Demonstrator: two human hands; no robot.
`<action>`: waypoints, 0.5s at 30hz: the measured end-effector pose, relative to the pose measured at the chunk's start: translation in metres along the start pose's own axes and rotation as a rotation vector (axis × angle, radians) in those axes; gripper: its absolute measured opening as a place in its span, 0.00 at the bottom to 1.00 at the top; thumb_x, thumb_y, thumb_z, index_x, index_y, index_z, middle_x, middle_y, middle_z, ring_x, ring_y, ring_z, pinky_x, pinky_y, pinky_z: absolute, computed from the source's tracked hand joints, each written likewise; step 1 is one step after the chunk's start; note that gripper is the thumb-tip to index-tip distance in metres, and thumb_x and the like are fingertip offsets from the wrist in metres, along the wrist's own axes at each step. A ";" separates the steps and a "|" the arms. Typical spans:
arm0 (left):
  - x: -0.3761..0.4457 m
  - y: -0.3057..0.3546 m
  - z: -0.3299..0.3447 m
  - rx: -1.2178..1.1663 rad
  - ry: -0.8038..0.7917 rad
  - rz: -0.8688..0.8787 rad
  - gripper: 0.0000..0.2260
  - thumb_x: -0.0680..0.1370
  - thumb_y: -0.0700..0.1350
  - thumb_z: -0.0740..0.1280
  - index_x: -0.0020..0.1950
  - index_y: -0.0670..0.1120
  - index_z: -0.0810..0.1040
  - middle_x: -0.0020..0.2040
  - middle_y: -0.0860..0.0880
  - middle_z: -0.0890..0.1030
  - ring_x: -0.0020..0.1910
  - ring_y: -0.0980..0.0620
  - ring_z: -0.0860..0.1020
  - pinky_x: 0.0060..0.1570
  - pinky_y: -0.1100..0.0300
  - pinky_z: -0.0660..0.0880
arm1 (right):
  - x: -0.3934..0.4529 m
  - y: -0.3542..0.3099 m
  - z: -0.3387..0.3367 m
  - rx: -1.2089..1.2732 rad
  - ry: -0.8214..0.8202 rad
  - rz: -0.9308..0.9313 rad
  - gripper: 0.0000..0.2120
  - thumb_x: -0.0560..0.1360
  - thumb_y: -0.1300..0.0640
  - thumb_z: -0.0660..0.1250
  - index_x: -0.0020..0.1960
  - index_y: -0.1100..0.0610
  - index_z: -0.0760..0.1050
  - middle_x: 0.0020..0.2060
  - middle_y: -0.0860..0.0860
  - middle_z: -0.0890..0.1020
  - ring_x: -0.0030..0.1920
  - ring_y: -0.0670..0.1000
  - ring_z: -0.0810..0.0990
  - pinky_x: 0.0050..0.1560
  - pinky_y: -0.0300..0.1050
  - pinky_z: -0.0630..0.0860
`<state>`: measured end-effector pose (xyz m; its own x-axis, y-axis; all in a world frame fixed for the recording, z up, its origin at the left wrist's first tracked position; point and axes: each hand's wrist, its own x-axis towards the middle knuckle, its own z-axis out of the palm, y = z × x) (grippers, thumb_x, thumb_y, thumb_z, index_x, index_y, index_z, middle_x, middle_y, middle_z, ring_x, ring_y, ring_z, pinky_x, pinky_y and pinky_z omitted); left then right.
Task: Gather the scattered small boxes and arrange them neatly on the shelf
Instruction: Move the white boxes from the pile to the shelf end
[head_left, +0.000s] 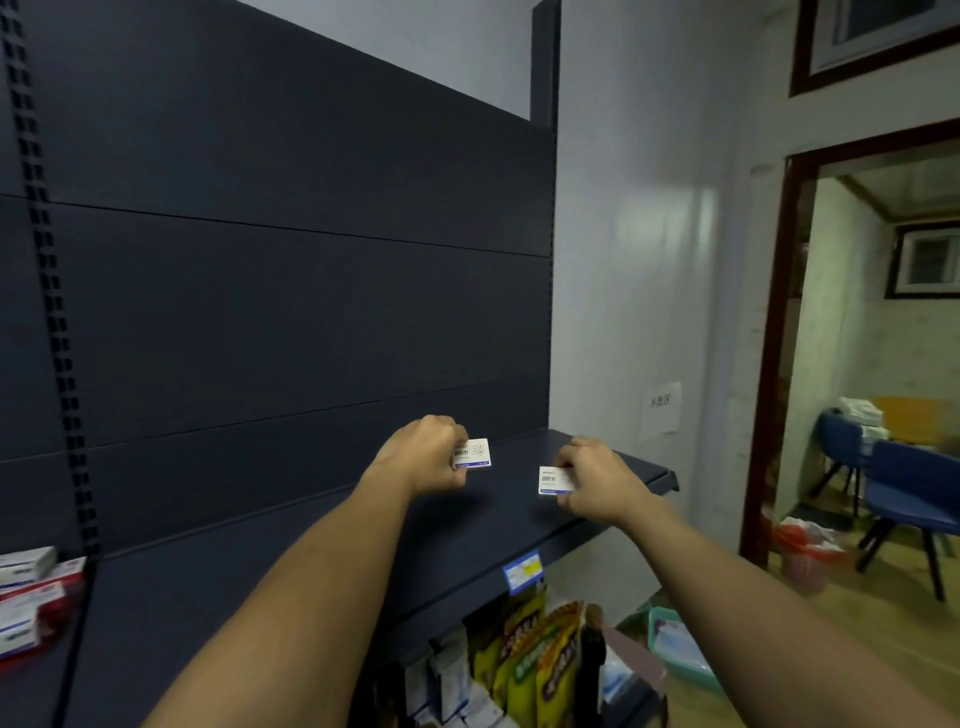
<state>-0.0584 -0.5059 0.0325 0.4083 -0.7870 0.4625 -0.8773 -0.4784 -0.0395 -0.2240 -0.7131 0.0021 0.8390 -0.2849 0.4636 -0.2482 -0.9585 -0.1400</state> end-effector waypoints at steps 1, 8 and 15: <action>0.006 0.005 0.004 0.008 -0.006 0.005 0.14 0.71 0.50 0.68 0.55 0.49 0.80 0.52 0.52 0.78 0.47 0.49 0.78 0.45 0.52 0.78 | 0.001 0.008 -0.001 -0.001 -0.001 0.002 0.16 0.68 0.54 0.73 0.55 0.54 0.78 0.48 0.47 0.71 0.53 0.50 0.74 0.50 0.44 0.75; 0.059 0.028 0.033 -0.012 -0.016 0.034 0.14 0.72 0.48 0.69 0.56 0.49 0.79 0.53 0.52 0.77 0.48 0.50 0.77 0.46 0.53 0.78 | 0.026 0.060 0.004 0.012 0.031 0.038 0.17 0.68 0.55 0.74 0.55 0.56 0.78 0.50 0.51 0.74 0.53 0.52 0.74 0.52 0.47 0.76; 0.115 0.027 0.077 -0.014 0.005 0.019 0.15 0.72 0.51 0.68 0.57 0.49 0.78 0.54 0.52 0.77 0.49 0.49 0.77 0.46 0.52 0.78 | 0.070 0.110 0.030 -0.010 0.028 0.044 0.18 0.69 0.54 0.73 0.58 0.55 0.77 0.53 0.51 0.73 0.58 0.51 0.72 0.55 0.49 0.76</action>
<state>-0.0158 -0.6394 0.0170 0.3907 -0.7937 0.4663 -0.8882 -0.4580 -0.0355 -0.1779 -0.8387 -0.0070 0.8135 -0.3267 0.4811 -0.2895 -0.9450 -0.1522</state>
